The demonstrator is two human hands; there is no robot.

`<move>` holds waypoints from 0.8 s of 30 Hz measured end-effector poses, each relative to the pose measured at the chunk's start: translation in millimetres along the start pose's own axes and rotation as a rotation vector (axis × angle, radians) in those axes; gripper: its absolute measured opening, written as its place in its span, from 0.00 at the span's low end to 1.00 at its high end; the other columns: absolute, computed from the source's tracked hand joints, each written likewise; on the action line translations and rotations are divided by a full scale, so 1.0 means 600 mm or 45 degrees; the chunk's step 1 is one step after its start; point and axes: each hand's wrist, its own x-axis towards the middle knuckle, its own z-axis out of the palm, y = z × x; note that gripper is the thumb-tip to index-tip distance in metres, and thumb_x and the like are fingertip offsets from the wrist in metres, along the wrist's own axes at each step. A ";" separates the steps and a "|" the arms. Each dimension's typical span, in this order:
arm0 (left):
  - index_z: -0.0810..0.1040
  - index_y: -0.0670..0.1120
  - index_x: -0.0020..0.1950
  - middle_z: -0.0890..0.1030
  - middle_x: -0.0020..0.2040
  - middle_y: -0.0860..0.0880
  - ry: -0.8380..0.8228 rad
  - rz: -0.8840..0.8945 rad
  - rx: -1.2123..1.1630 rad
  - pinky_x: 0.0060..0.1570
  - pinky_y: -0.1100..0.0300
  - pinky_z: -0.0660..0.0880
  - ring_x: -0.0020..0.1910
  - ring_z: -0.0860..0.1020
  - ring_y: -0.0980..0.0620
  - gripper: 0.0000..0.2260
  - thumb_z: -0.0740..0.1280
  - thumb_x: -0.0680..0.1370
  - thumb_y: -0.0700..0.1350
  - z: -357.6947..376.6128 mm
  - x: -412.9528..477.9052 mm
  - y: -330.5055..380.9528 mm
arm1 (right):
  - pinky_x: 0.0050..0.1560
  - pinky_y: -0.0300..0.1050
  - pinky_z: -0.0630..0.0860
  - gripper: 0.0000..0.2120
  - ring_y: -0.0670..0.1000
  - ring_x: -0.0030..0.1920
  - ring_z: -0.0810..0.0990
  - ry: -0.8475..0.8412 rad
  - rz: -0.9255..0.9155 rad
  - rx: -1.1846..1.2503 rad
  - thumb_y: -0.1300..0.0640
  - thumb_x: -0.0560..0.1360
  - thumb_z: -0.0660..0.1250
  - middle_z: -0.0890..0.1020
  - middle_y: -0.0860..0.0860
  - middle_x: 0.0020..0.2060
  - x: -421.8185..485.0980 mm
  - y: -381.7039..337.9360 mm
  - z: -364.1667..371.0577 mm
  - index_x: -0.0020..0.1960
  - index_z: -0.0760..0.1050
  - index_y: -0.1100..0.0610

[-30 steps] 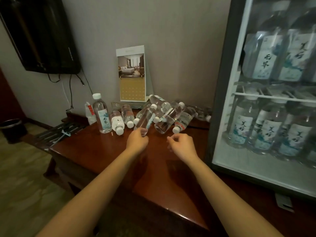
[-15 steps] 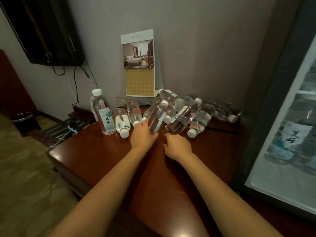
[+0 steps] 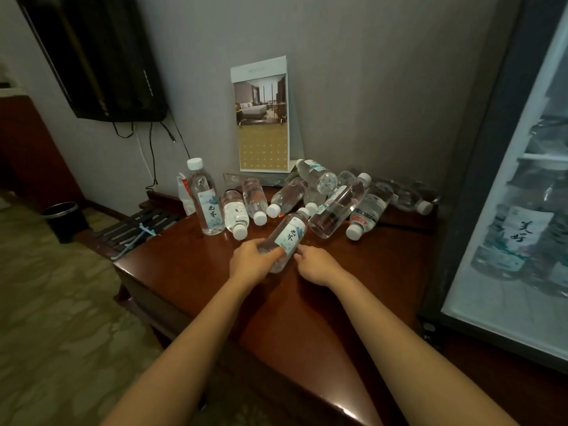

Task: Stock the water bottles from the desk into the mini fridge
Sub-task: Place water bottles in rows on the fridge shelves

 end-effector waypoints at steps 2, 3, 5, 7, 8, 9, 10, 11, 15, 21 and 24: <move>0.76 0.48 0.64 0.82 0.55 0.50 -0.036 0.012 -0.110 0.50 0.51 0.80 0.49 0.81 0.52 0.25 0.71 0.70 0.56 -0.008 -0.023 -0.010 | 0.60 0.48 0.69 0.17 0.58 0.63 0.72 0.009 0.008 0.165 0.57 0.80 0.52 0.74 0.59 0.64 -0.012 -0.010 0.002 0.66 0.70 0.59; 0.76 0.48 0.64 0.82 0.54 0.51 -0.055 0.024 -0.185 0.49 0.51 0.80 0.49 0.81 0.53 0.24 0.71 0.71 0.55 -0.013 -0.036 -0.014 | 0.61 0.48 0.69 0.17 0.57 0.62 0.73 0.014 0.020 0.311 0.56 0.81 0.52 0.75 0.58 0.63 -0.020 -0.014 0.002 0.65 0.71 0.60; 0.77 0.50 0.62 0.82 0.51 0.53 -0.117 0.061 -0.352 0.46 0.55 0.81 0.47 0.81 0.56 0.20 0.72 0.72 0.52 -0.025 -0.062 -0.021 | 0.61 0.47 0.71 0.15 0.54 0.60 0.75 0.005 0.003 0.667 0.56 0.81 0.55 0.76 0.57 0.62 -0.038 -0.018 0.001 0.64 0.71 0.60; 0.75 0.53 0.61 0.81 0.51 0.56 -0.238 0.084 -0.514 0.41 0.63 0.79 0.45 0.82 0.59 0.19 0.72 0.72 0.50 -0.039 -0.086 -0.027 | 0.58 0.44 0.73 0.15 0.52 0.60 0.76 0.013 -0.069 0.928 0.61 0.79 0.60 0.77 0.56 0.61 -0.056 -0.021 -0.004 0.65 0.69 0.58; 0.74 0.54 0.62 0.81 0.51 0.57 -0.305 0.082 -0.582 0.40 0.66 0.78 0.46 0.82 0.60 0.20 0.72 0.72 0.49 -0.046 -0.098 -0.030 | 0.58 0.44 0.74 0.17 0.52 0.60 0.76 0.021 -0.100 1.016 0.63 0.77 0.62 0.77 0.56 0.61 -0.065 -0.022 -0.008 0.65 0.68 0.58; 0.72 0.54 0.62 0.81 0.52 0.57 -0.365 0.077 -0.634 0.39 0.67 0.78 0.46 0.82 0.61 0.21 0.73 0.71 0.47 -0.051 -0.108 -0.032 | 0.59 0.46 0.74 0.21 0.53 0.60 0.76 0.033 -0.120 1.073 0.66 0.75 0.64 0.77 0.56 0.60 -0.074 -0.024 -0.012 0.67 0.66 0.57; 0.71 0.54 0.63 0.81 0.53 0.56 -0.417 0.077 -0.666 0.39 0.68 0.77 0.47 0.81 0.61 0.22 0.73 0.71 0.46 -0.054 -0.118 -0.034 | 0.59 0.48 0.75 0.25 0.53 0.61 0.76 0.050 -0.136 1.104 0.67 0.74 0.66 0.77 0.55 0.60 -0.083 -0.025 -0.016 0.68 0.65 0.56; 0.70 0.53 0.63 0.81 0.55 0.55 -0.464 0.087 -0.673 0.40 0.68 0.77 0.49 0.81 0.61 0.23 0.73 0.71 0.44 -0.057 -0.127 -0.034 | 0.58 0.48 0.76 0.28 0.52 0.60 0.76 0.065 -0.163 1.120 0.68 0.72 0.67 0.78 0.54 0.59 -0.093 -0.027 -0.019 0.69 0.64 0.54; 0.67 0.53 0.65 0.80 0.57 0.54 -0.627 0.177 -0.637 0.45 0.67 0.77 0.54 0.80 0.59 0.27 0.74 0.70 0.39 -0.055 -0.163 -0.015 | 0.43 0.35 0.78 0.34 0.43 0.52 0.77 0.125 -0.265 1.066 0.68 0.71 0.69 0.77 0.46 0.51 -0.134 -0.037 -0.027 0.71 0.61 0.50; 0.67 0.48 0.66 0.79 0.56 0.50 -0.552 0.265 -0.642 0.43 0.69 0.76 0.52 0.79 0.57 0.27 0.73 0.70 0.39 -0.029 -0.212 0.008 | 0.45 0.36 0.78 0.23 0.47 0.49 0.79 0.156 -0.253 0.903 0.62 0.73 0.68 0.78 0.53 0.51 -0.209 -0.032 -0.036 0.67 0.68 0.55; 0.65 0.52 0.66 0.78 0.57 0.53 -0.541 0.335 -0.625 0.45 0.68 0.77 0.54 0.78 0.58 0.28 0.73 0.71 0.39 -0.021 -0.227 0.015 | 0.49 0.38 0.78 0.16 0.48 0.51 0.79 0.141 -0.288 0.941 0.64 0.75 0.66 0.80 0.55 0.52 -0.249 -0.016 -0.033 0.61 0.73 0.54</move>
